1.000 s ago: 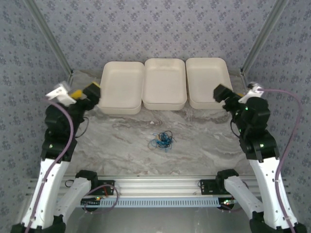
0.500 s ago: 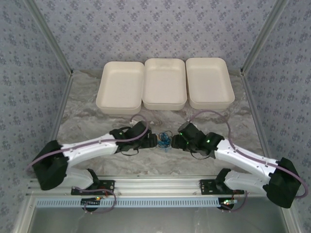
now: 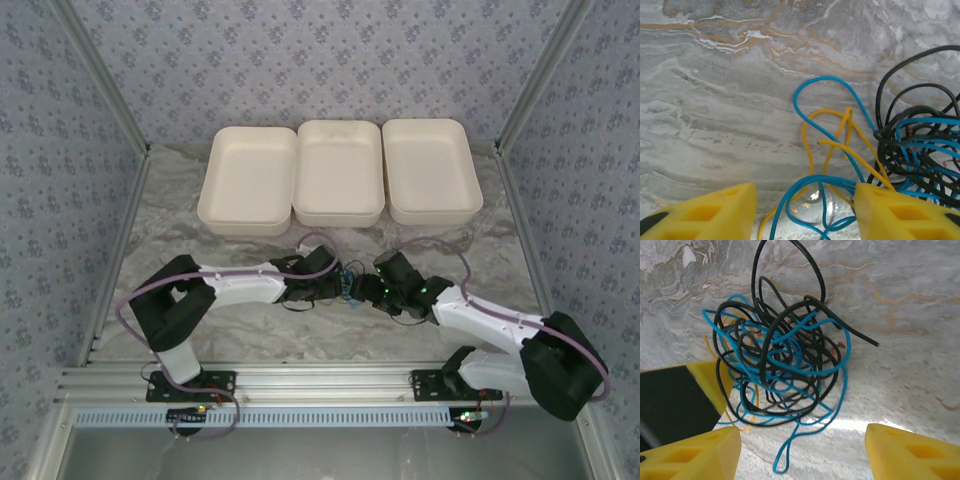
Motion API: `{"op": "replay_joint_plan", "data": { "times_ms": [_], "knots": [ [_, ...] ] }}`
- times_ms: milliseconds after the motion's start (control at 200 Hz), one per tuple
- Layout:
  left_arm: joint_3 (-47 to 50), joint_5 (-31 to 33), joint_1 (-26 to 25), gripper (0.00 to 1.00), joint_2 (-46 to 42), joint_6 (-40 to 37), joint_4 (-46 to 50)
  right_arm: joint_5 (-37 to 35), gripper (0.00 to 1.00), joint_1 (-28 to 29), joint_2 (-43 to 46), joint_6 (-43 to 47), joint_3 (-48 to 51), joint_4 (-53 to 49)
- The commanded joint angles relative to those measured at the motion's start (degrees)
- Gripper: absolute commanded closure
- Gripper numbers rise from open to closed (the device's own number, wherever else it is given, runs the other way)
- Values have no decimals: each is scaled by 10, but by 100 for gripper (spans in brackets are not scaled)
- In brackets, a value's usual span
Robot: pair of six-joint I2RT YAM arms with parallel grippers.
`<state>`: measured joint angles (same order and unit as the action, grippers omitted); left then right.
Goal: Untangle the cables
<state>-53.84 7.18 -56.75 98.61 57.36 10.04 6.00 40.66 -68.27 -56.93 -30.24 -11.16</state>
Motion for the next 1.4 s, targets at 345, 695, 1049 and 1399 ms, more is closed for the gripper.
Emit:
{"op": "replay_joint_plan", "data": {
  "times_ms": [345,695,1049,1399],
  "knots": [
    [30,39,-15,57,-65,23,-25,25,52,-33,-96,19,-38,51],
    [-31,1,-15,41,23,17,-56,-23,97,-16,-103,35,-43,34],
    [17,75,13,100,-24,57,-72,-66,100,-34,40,70,-63,-99],
    [89,159,93,100,-328,19,123,-37,100,-145,145,131,-152,-224]
  ]
}}
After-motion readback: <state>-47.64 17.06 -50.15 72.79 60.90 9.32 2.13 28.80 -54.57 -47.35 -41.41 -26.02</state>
